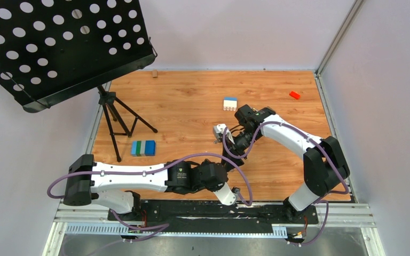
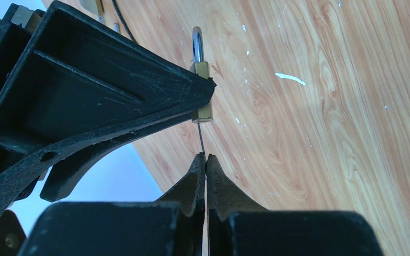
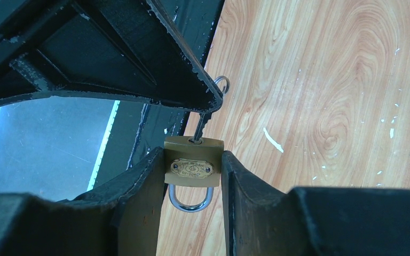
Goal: Unlock with the key
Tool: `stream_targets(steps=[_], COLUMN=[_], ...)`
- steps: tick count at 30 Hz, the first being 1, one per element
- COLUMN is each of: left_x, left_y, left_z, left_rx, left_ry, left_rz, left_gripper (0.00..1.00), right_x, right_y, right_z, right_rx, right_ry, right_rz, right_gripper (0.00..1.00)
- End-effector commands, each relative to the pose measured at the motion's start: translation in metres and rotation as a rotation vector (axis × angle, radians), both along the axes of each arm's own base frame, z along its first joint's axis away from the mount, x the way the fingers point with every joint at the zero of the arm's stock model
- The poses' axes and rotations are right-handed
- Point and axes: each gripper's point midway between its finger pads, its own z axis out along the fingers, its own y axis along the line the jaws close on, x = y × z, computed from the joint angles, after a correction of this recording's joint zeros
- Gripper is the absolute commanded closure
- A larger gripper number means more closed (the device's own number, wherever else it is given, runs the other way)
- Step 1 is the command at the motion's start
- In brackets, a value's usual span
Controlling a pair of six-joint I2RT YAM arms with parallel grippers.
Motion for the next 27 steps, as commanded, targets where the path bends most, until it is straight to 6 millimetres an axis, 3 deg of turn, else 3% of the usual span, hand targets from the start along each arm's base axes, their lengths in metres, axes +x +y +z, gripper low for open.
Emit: stream_targets(steps=[1,27], left_x=[-0.0058,-0.0011], left_y=[-0.0081,-0.0056], left_z=[0.0115,0.0028], left_rx=[-0.043,-0.022], left_ry=[0.020,-0.005], left_rz=[-0.008,0.008], left_gripper=[1.00,1.00], right_x=[0.0055,0.0023], right_y=[0.0084,0.0070], right_z=[0.0142,0.0171], right_rx=[0.069,0.083], right_ry=[-0.009,-0.011], right_rz=[-0.001,0.007], right_gripper=[1.00,1.00])
